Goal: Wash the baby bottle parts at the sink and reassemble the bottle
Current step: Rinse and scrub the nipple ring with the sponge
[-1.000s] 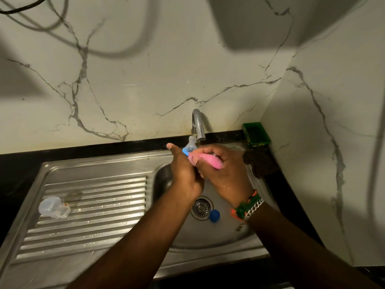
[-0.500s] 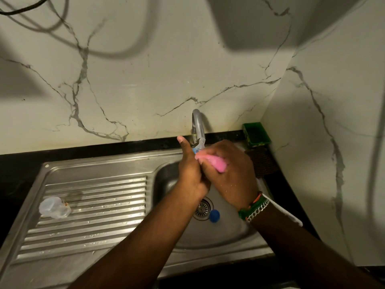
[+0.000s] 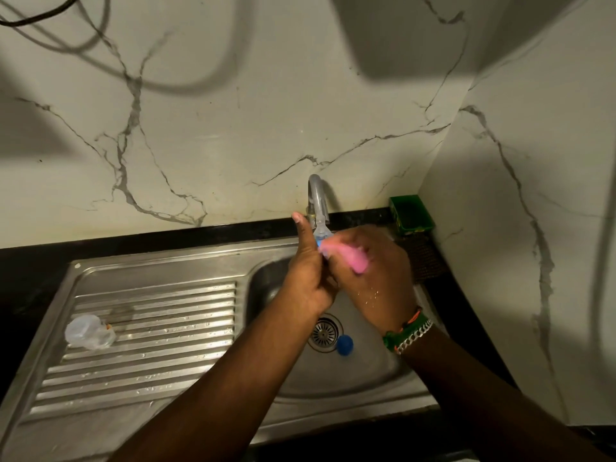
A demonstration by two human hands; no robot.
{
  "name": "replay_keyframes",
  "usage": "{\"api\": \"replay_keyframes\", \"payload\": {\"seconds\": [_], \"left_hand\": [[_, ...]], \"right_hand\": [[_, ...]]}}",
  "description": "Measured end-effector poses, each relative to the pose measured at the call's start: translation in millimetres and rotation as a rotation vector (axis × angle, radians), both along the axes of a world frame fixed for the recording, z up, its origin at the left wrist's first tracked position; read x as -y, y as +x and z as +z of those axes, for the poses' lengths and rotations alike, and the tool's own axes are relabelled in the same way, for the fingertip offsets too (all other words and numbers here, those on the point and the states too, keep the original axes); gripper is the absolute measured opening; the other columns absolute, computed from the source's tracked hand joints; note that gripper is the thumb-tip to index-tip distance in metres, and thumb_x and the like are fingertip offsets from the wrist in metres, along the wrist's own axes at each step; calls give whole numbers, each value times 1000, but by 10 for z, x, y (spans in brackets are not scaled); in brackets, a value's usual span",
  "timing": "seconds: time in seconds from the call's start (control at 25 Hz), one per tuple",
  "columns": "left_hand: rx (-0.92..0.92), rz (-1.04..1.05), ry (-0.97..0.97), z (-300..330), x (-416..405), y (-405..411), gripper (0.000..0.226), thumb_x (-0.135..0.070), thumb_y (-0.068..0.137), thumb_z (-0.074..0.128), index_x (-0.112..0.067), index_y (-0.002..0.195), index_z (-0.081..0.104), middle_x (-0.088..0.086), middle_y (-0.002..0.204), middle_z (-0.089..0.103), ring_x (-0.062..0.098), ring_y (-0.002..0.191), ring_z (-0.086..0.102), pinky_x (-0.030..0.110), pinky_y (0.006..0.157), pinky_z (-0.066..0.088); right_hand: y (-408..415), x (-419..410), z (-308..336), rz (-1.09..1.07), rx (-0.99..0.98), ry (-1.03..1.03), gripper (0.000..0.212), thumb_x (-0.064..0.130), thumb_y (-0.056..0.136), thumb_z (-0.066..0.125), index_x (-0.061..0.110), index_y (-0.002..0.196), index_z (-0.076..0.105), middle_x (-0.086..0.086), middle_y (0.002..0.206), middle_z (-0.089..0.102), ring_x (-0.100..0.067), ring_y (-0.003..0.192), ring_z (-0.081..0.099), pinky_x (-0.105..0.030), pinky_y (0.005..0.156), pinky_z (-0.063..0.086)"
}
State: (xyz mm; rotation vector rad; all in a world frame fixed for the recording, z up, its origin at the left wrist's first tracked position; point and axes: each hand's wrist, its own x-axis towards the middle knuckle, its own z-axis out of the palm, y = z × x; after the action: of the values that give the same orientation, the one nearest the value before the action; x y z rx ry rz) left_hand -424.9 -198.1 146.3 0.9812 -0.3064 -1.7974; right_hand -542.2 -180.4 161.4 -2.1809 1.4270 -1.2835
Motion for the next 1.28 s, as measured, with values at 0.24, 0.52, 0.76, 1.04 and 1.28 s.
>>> {"api": "replay_keyframes", "payload": {"seconds": [0.24, 0.52, 0.76, 1.04, 1.28], "left_hand": [[64, 31, -77, -88, 31, -25, 119, -90, 52, 69, 4, 124, 60, 15, 86, 65, 23, 73, 65, 34, 79, 60], [389, 35, -195, -38, -107, -32, 85, -75, 60, 78, -2, 102, 69, 10, 78, 68, 16, 62, 56, 26, 53, 44], [292, -17, 132, 25, -110, -15, 87, -87, 83, 38, -11, 107, 72, 6, 79, 67, 16, 66, 58, 29, 62, 48], [-58, 2, 159, 213, -107, -68, 63, -67, 99, 39, -15, 121, 68, 14, 104, 77, 26, 95, 74, 36, 75, 59], [35, 39, 152, 182, -109, -30, 36, -37, 99, 62, -7, 118, 69, 13, 93, 73, 20, 69, 68, 28, 59, 58]], "right_hand": [[-57, 50, 0, -77, 111, 79, 14, 30, 91, 70, 33, 105, 68, 10, 103, 69, -4, 92, 65, -33, 77, 59], [-67, 53, 27, -147, 144, 160, 11, 36, 92, 67, 36, 103, 65, 13, 101, 68, -4, 92, 66, -37, 77, 60], [-88, -9, -12, -90, 87, 110, 15, 36, 92, 69, 34, 106, 68, 14, 102, 69, -3, 93, 65, -34, 79, 59], [-82, 7, -90, -39, -166, -79, 17, 30, 88, 61, 23, 100, 71, 2, 101, 67, -15, 84, 64, -37, 64, 56], [-73, 17, -122, -85, -263, -263, 17, 26, 87, 69, 18, 101, 75, -3, 106, 69, -18, 83, 67, -30, 60, 55]]}}
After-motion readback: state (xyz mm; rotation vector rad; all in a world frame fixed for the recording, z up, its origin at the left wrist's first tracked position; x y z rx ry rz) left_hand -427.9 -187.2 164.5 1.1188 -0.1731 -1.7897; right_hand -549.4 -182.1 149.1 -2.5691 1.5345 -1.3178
